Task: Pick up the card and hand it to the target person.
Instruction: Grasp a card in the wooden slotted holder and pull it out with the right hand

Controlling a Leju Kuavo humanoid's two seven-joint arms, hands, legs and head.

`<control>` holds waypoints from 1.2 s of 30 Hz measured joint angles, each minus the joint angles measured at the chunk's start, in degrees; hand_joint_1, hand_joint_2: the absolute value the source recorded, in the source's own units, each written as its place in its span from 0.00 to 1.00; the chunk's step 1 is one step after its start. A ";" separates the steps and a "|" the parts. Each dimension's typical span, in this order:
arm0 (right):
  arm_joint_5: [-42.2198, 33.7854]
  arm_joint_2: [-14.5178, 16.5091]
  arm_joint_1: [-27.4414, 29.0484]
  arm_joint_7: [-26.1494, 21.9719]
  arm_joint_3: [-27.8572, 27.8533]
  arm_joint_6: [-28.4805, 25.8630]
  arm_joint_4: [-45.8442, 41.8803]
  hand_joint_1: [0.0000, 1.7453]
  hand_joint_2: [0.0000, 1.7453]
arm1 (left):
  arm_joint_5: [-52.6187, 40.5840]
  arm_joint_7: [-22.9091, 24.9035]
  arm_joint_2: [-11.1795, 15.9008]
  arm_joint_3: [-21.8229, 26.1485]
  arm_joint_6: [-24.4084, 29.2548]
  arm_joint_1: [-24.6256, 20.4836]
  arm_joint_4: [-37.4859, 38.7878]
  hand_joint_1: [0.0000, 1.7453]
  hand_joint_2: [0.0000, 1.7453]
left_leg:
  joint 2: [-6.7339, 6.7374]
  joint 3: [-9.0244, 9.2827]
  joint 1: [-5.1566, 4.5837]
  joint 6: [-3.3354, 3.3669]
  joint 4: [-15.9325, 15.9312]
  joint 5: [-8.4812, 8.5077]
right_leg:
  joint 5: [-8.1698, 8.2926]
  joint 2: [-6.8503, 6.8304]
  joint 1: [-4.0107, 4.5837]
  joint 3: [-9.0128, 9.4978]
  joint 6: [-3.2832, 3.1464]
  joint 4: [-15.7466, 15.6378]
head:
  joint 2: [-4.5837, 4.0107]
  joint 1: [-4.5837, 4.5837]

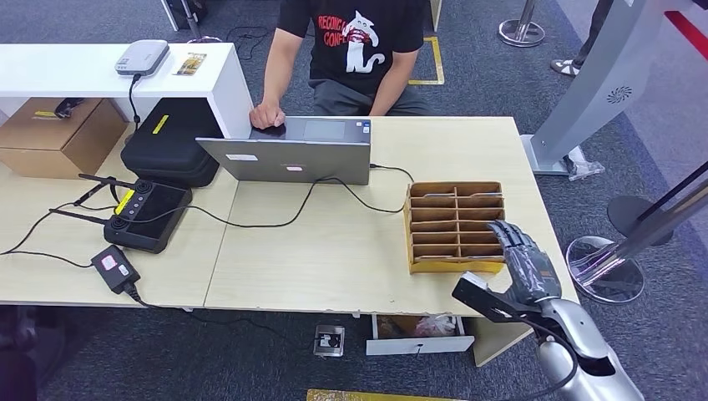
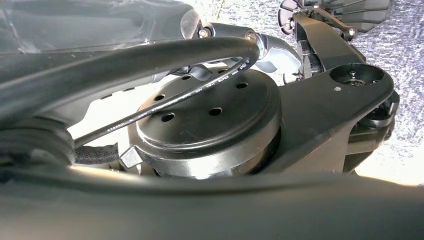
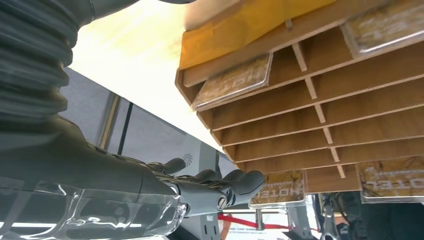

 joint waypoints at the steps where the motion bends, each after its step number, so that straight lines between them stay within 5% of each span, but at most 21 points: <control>1: 0.01 -0.08 0.12 0.00 0.08 0.11 -0.22 0.03 1.00 | 0.07 -0.03 0.00 0.00 0.00 0.00 0.00 0.00 0.00 | 0.00 0.00 0.00 0.00 0.00 0.00 | 0.00 0.00 0.00 0.00 0.00 0.00 | 0.00 0.00; 29: -0.08 0.52 -0.13 -0.15 0.37 0.38 2.25 0.03 1.00 | 0.21 -0.02 -0.04 -0.93 0.00 -0.10 0.00 0.00 0.00 | -0.01 0.00 0.00 0.00 0.00 0.00 | 0.00 0.00 0.00 0.00 0.00 0.00 | 0.00 0.00; 31: -0.08 0.61 0.09 -0.07 0.37 0.32 2.47 0.10 1.00 | 0.14 0.05 -0.04 -1.06 0.00 -0.13 0.00 0.00 0.00 | -0.01 0.00 0.00 0.00 0.00 0.00 | 0.00 0.00 0.00 0.00 0.00 0.00 | 0.00 0.00; 35: -0.08 0.78 0.55 -0.06 0.37 0.14 2.80 0.87 1.00 | 0.03 0.10 -0.04 -1.40 0.01 -0.19 0.00 0.00 0.00 | 0.00 0.00 0.00 0.00 0.00 0.00 | 0.00 0.00 0.00 0.00 0.00 0.00 | 0.00 0.00; 36: -0.08 0.84 0.64 -0.06 0.37 0.03 2.87 0.94 1.00 | 0.02 0.10 -0.04 -1.48 0.00 -0.20 0.00 0.00 0.00 | 0.00 0.00 0.00 0.00 0.00 0.00 | 0.00 0.00 0.00 0.00 0.00 0.00 | 0.00 0.00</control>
